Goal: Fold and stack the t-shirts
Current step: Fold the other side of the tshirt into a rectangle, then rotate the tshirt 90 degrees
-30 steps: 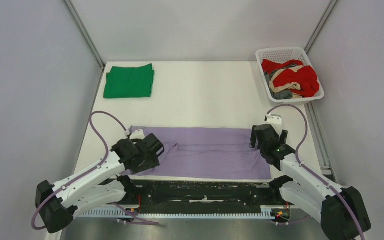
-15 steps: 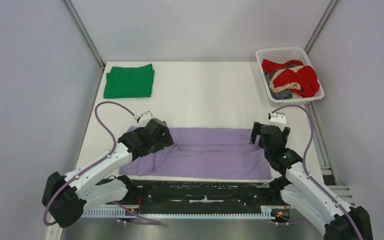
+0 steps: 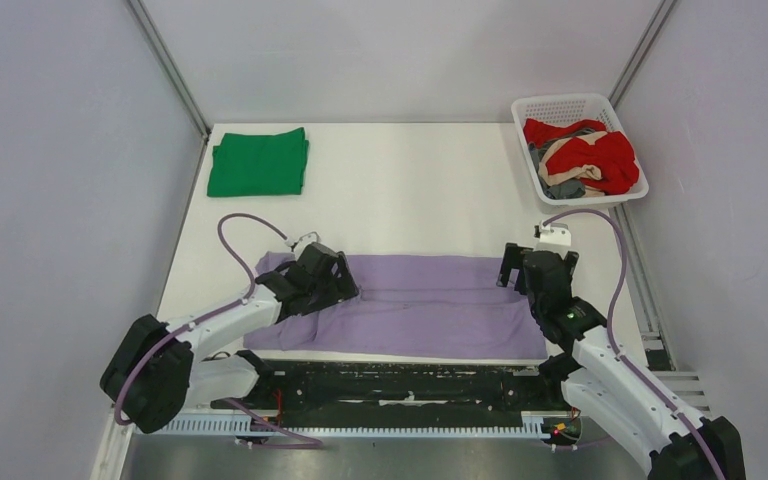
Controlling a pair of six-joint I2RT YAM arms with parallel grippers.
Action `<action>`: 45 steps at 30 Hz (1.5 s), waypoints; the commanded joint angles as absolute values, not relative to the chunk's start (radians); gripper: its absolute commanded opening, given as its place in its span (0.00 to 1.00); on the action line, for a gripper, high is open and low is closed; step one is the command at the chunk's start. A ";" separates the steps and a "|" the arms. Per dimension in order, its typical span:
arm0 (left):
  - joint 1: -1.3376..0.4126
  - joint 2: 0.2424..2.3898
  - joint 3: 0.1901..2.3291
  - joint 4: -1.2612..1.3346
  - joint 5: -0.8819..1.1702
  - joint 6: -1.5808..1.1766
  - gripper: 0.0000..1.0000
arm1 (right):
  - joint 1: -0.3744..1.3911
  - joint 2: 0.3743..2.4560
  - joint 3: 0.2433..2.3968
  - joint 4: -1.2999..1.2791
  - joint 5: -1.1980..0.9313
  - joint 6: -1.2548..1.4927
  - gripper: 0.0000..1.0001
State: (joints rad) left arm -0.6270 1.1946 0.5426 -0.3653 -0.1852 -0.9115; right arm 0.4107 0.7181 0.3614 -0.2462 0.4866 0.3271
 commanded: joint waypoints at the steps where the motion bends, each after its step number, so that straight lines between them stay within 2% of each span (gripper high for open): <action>1: -0.703 1.135 0.476 -0.263 -0.045 -0.876 1.00 | 0.414 0.710 0.350 -0.199 0.476 0.314 0.98; 10: -0.819 0.972 0.484 -0.342 -0.093 -0.855 1.00 | 0.414 0.731 0.315 -0.152 0.418 0.305 0.98; 17: -0.856 1.070 0.456 -0.171 -0.013 -0.827 1.00 | 0.413 0.704 0.300 -0.136 0.391 0.284 0.98; 21: -0.955 1.098 0.476 -0.118 -0.026 -0.802 1.00 | 0.414 0.674 0.280 -0.096 0.343 0.260 0.98; 26: -1.131 1.099 0.560 -0.182 -0.128 -0.701 1.00 | 0.414 0.681 0.259 -0.041 0.259 0.228 0.98; 30: -1.167 1.093 0.612 -0.347 -0.212 -0.702 1.00 | 0.414 0.709 0.264 -0.030 0.226 0.218 0.98; 35: -1.166 1.049 0.641 -0.609 -0.386 -0.832 1.00 | 0.414 0.742 0.282 -0.014 0.207 0.219 0.98; 38: -1.137 0.981 0.622 -0.671 -0.496 -0.968 1.00 | 0.413 0.770 0.284 0.038 0.188 0.225 0.98; 40: -1.051 0.928 0.564 -0.602 -0.474 -1.022 1.00 | 0.414 0.808 0.292 0.078 0.155 0.231 0.98; 45: -0.725 0.892 0.355 -0.204 -0.227 -1.053 1.00 | 0.416 0.956 0.330 0.153 0.021 0.250 0.98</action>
